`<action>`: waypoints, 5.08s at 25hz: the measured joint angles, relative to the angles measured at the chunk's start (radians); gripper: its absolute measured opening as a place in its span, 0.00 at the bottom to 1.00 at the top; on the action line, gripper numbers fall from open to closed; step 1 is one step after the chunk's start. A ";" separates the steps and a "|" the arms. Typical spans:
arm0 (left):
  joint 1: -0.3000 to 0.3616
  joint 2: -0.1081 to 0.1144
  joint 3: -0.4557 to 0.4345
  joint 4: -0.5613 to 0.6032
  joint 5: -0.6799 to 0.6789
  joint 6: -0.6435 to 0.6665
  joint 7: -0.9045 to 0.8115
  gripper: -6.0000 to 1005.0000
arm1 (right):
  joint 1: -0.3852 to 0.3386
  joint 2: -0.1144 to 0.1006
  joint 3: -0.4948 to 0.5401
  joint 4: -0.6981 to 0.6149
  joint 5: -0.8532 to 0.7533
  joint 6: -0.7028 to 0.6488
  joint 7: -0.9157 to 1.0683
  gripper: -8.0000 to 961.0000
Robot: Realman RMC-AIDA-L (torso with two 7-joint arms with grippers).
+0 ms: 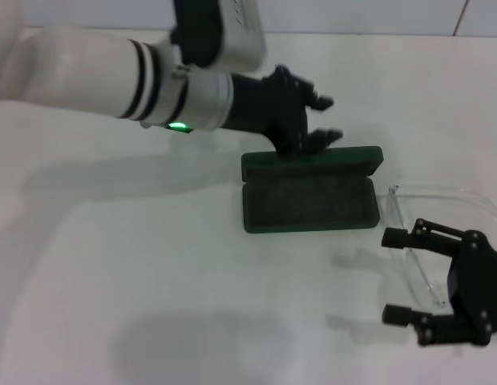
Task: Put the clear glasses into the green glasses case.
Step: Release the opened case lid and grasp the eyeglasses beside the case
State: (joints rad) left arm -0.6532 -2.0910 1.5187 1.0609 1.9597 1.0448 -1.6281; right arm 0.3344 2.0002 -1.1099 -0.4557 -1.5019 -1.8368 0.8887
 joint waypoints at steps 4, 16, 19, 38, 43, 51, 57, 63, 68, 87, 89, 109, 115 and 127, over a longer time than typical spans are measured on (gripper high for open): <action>0.117 0.001 -0.053 0.063 -0.174 0.001 0.060 0.43 | -0.022 -0.007 0.005 -0.205 -0.008 0.004 0.281 0.88; 0.394 0.005 -0.118 0.080 -0.495 0.012 0.288 0.43 | 0.042 0.002 -0.001 -0.937 -0.443 0.153 1.273 0.88; 0.402 0.005 -0.123 0.074 -0.493 0.013 0.296 0.43 | 0.118 0.002 -0.002 -1.033 -0.603 0.130 1.441 0.88; 0.341 0.006 -0.130 0.061 -0.408 0.009 0.275 0.43 | 0.269 0.025 -0.213 -1.092 -1.014 0.036 1.881 0.84; 0.338 0.006 -0.131 0.059 -0.392 0.007 0.281 0.43 | 0.244 0.024 -0.251 -1.027 -1.017 0.078 1.920 0.83; 0.307 0.003 -0.127 0.036 -0.324 0.004 0.276 0.43 | 0.195 0.026 -0.304 -0.950 -0.927 0.222 1.918 0.80; 0.305 0.004 -0.129 0.034 -0.320 0.003 0.275 0.43 | 0.181 0.022 -0.299 -0.940 -0.835 0.223 1.905 0.78; 0.314 0.005 -0.131 0.038 -0.320 0.007 0.275 0.43 | 0.153 0.026 -0.300 -0.931 -0.805 0.242 1.908 0.76; 0.319 0.008 -0.131 0.037 -0.305 0.010 0.275 0.43 | 0.120 0.028 -0.304 -0.921 -0.723 0.272 1.906 0.77; 0.329 0.005 -0.128 0.045 -0.274 0.012 0.287 0.43 | 0.084 0.024 -0.294 -0.836 -0.681 0.383 1.886 0.77; 0.323 0.005 -0.128 0.042 -0.269 0.008 0.288 0.43 | 0.090 0.022 -0.294 -0.822 -0.681 0.392 1.885 0.77; 0.273 0.005 -0.130 -0.003 -0.268 -0.001 0.314 0.43 | 0.130 0.020 -0.302 -0.746 -0.678 0.402 1.871 0.69; 0.270 0.004 -0.125 -0.003 -0.268 -0.020 0.314 0.43 | 0.132 0.020 -0.300 -0.740 -0.677 0.406 1.856 0.56; 0.277 0.002 -0.123 -0.004 -0.268 -0.023 0.306 0.43 | 0.131 0.019 -0.297 -0.747 -0.667 0.366 1.851 0.43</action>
State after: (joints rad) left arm -0.3761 -2.0892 1.3959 1.0572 1.6913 1.0215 -1.3221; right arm 0.4653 2.0189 -1.4072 -1.2030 -2.1689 -1.4712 2.7399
